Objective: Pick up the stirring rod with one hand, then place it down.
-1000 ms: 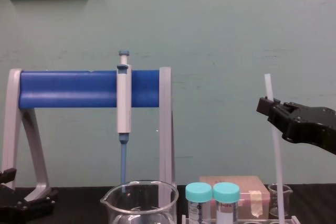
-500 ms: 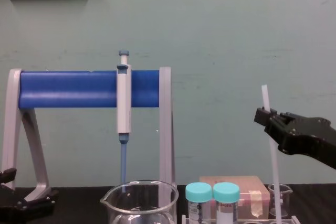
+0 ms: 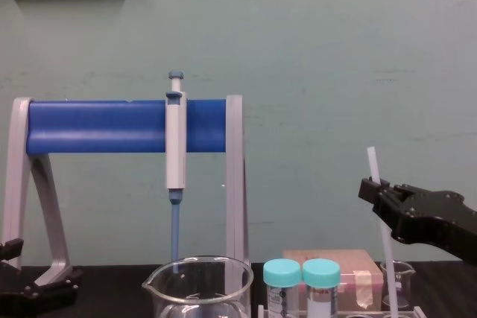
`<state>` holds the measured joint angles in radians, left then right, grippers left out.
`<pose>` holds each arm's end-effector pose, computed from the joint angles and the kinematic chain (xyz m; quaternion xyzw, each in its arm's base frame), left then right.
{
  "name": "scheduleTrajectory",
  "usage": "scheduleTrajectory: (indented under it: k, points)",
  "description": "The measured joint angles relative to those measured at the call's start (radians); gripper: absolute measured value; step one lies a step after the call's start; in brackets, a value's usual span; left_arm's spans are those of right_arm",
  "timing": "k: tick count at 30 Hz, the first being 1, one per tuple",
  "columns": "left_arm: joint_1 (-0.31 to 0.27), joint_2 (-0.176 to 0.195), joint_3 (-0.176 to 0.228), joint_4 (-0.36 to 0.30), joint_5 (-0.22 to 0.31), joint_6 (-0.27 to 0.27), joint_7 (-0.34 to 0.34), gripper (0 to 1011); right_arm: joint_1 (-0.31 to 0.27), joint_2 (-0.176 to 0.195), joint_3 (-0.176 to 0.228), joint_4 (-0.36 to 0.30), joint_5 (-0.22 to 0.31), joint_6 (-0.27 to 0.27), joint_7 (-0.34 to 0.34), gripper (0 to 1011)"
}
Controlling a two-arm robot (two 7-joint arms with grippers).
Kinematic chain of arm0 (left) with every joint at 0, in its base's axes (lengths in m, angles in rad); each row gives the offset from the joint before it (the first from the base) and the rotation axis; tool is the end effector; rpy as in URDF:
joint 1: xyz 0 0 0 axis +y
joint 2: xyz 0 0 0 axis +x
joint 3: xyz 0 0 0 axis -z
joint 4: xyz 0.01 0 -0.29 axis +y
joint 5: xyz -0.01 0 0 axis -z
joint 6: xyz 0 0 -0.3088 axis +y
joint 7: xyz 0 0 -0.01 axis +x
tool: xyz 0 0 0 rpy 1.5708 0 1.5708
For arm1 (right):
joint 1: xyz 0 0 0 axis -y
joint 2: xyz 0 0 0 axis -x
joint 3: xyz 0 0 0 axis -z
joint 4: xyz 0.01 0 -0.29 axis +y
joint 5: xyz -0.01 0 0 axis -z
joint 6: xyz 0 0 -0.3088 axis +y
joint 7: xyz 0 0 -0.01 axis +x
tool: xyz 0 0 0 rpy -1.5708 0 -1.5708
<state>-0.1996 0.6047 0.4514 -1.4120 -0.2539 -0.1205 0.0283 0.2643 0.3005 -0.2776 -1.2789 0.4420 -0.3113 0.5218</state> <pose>0.3581 0.0827 -0.3022 0.1415 -0.1325 0.5799 0.7913 0.3942 -0.0343 -0.3037 0.0949 -0.0624 -0.4320 0.8947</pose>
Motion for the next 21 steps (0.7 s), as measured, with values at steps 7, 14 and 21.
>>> scheduleTrajectory:
  k: [7, 14, 21]
  points:
    - [0.000, 0.000, 0.000, 0.000, 0.000, 0.000, 0.000, 1000, 0.002, -0.003, -0.001, 0.019, -0.006, 0.006, -0.001, 72]
    - [0.000, 0.000, 0.000, 0.000, 0.000, 0.000, 0.000, 1000, 0.000, -0.005, -0.005, 0.026, -0.014, 0.015, -0.002, 72]
    - [0.000, 0.000, 0.000, 0.000, 0.000, 0.000, 0.000, 1000, -0.001, -0.005, -0.008, 0.034, -0.027, 0.021, -0.011, 72]
